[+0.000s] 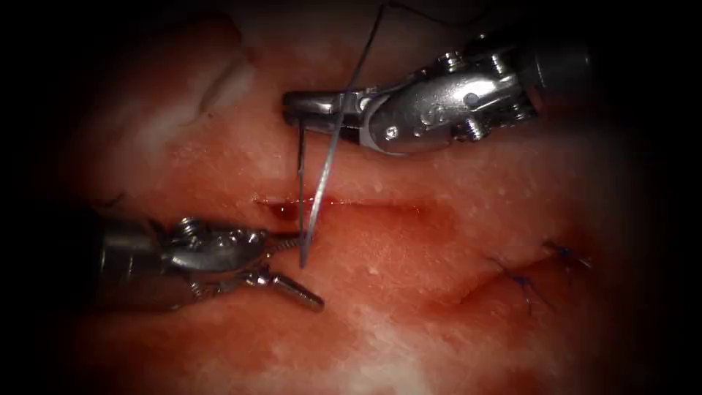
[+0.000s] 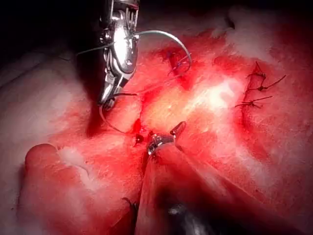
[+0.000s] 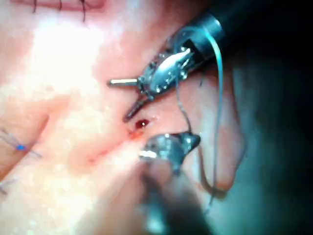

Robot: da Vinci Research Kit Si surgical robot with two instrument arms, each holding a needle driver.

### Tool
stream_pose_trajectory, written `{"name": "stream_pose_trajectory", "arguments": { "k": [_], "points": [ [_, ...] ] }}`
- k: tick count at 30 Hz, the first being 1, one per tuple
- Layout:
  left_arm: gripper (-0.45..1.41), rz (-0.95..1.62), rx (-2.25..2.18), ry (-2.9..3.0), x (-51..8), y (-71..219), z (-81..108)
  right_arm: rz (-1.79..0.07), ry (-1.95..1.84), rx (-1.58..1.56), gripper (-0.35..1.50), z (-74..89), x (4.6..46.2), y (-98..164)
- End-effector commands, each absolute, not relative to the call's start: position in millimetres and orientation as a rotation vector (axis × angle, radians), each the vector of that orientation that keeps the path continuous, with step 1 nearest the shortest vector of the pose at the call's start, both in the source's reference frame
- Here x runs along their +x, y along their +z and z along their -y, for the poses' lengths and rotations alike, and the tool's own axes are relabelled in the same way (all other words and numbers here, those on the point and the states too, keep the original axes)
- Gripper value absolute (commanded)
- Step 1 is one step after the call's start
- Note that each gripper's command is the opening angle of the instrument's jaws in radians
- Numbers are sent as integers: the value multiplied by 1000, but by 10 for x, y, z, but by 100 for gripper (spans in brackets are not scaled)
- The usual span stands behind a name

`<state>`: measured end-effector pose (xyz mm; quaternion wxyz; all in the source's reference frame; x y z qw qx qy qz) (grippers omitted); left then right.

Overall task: Wound Closure
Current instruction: Throw the needle through the top of the incision.

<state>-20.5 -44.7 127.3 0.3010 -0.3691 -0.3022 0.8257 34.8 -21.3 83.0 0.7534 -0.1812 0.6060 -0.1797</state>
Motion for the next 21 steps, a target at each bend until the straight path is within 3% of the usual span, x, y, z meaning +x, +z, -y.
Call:
{"name": "stream_pose_trajectory", "arguments": {
  "k": [1,13,21],
  "points": [
    [81,803,-980,2191,-210,1279,450,-1316,-407,-404,-35,215,354,835],
    [79,810,-979,2187,-207,1279,448,-1285,-480,-424,-35,238,354,862],
    [76,812,-977,2188,-202,1283,445,-1311,-324,-318,-35,259,358,880]
  ]
}}
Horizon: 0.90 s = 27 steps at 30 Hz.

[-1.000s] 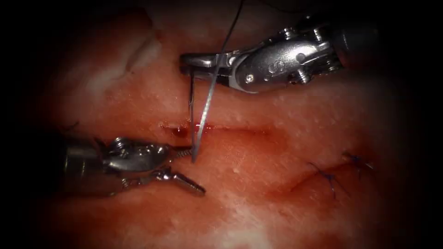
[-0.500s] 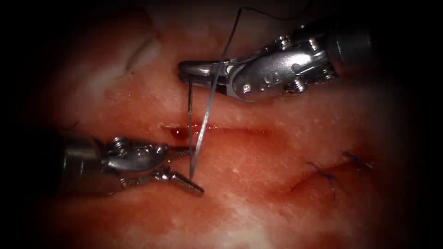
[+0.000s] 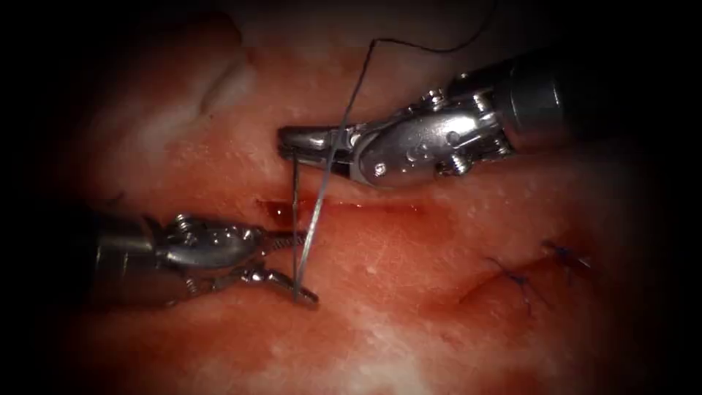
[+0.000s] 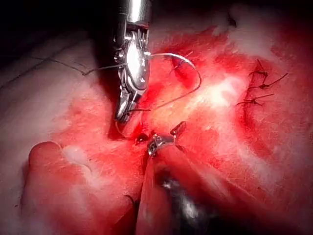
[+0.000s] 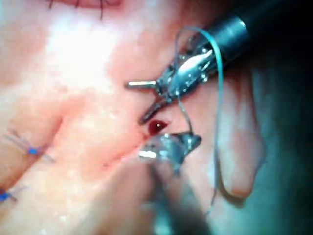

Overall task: Wound Closure
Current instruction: Throw the needle through the top of the incision.

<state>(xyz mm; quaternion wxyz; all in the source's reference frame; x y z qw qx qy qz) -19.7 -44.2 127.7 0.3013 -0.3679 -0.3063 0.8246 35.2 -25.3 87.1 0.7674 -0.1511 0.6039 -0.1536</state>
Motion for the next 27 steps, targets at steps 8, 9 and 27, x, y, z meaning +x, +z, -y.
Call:
{"name": "stream_pose_trajectory", "arguments": {
  "k": [8,9,27],
  "points": [
    [71,808,-974,2191,-201,1285,445,-1339,-198,-228,-35,260,351,892],
    [71,807,-974,2191,-201,1285,445,-1339,-193,-227,-35,257,351,889],
    [69,804,-940,2192,-190,1316,448,-1396,143,-48,-35,211,346,879]
  ]
}}
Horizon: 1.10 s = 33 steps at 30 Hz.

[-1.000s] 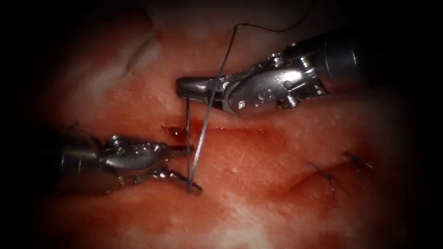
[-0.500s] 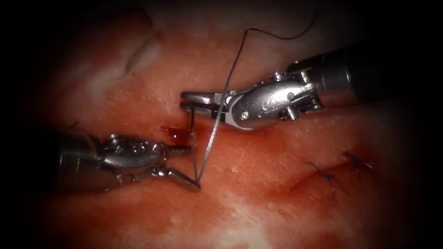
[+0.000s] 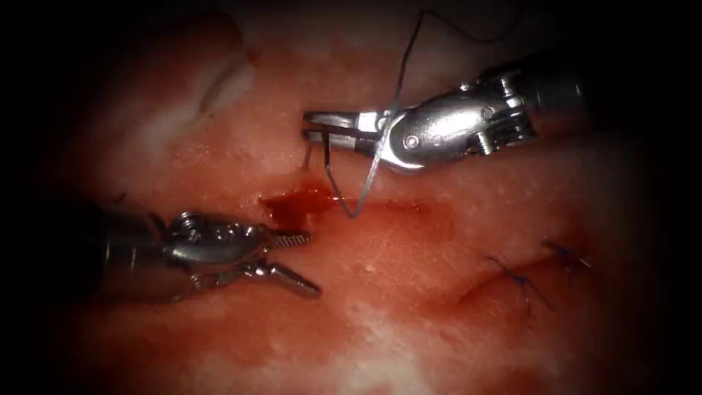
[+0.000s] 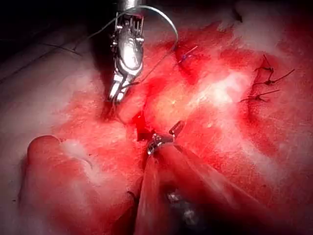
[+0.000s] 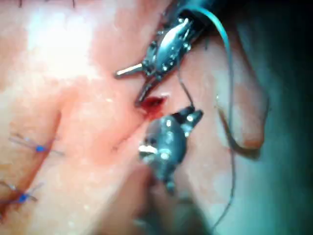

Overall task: Wound Closure
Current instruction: Throw the needle through the top of the incision.

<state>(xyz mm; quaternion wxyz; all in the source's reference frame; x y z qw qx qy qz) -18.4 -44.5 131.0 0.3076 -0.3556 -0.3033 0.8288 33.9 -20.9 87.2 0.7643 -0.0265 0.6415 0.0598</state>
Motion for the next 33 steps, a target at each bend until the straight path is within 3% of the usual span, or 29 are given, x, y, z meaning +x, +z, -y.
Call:
{"name": "stream_pose_trajectory", "arguments": {
  "k": [1,25,33],
  "points": [
    [67,805,-940,2192,-189,1316,448,-1398,158,-27,-35,210,347,880],
    [62,804,-927,2201,-186,1317,447,-1346,201,-8,-35,176,365,895],
    [62,801,-924,2204,-185,1316,448,-1283,251,169,-35,185,368,899]
  ]
}}
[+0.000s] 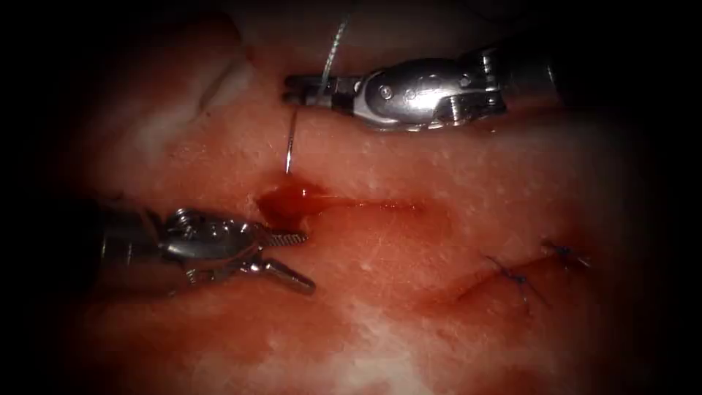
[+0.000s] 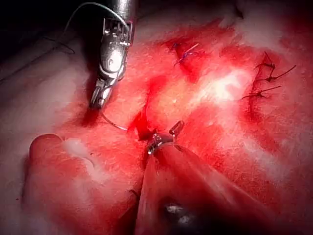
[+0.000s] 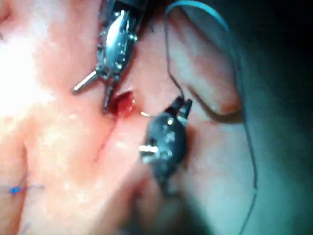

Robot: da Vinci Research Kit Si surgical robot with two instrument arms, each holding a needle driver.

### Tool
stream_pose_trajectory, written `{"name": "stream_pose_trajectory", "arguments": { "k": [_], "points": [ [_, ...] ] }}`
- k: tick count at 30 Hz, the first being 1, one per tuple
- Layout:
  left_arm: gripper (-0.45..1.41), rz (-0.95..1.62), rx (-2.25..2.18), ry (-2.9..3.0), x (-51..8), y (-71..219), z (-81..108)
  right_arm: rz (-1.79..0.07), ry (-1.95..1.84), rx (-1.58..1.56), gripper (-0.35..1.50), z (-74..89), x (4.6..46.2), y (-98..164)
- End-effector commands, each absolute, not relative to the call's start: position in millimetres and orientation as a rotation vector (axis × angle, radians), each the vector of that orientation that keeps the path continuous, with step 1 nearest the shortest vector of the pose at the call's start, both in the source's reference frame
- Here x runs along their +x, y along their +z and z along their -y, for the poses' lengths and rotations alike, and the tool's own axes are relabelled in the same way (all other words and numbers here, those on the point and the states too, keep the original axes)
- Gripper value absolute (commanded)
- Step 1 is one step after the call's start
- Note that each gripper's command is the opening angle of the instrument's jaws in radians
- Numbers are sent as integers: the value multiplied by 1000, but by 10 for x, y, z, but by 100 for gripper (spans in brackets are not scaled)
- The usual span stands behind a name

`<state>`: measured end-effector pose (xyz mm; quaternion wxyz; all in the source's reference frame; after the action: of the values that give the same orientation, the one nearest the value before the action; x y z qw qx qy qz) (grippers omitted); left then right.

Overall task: Wound Closure
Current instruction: Throw the needle through the top of the incision.

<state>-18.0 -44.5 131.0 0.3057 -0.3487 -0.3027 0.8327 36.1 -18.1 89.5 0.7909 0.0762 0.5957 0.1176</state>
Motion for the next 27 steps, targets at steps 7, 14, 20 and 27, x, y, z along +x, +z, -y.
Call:
{"name": "stream_pose_trajectory", "arguments": {
  "k": [7,14,20,27],
  "points": [
    [57,802,-923,2210,-179,1316,451,-1269,300,262,-35,188,369,902],
    [56,793,-919,2224,-168,1321,454,-1256,387,358,-35,182,371,902],
    [56,789,-915,2227,-168,1323,456,-1262,439,475,-35,178,377,905],
    [54,788,-907,2239,-163,1326,461,-1272,431,509,-35,172,382,910]
  ]
}}
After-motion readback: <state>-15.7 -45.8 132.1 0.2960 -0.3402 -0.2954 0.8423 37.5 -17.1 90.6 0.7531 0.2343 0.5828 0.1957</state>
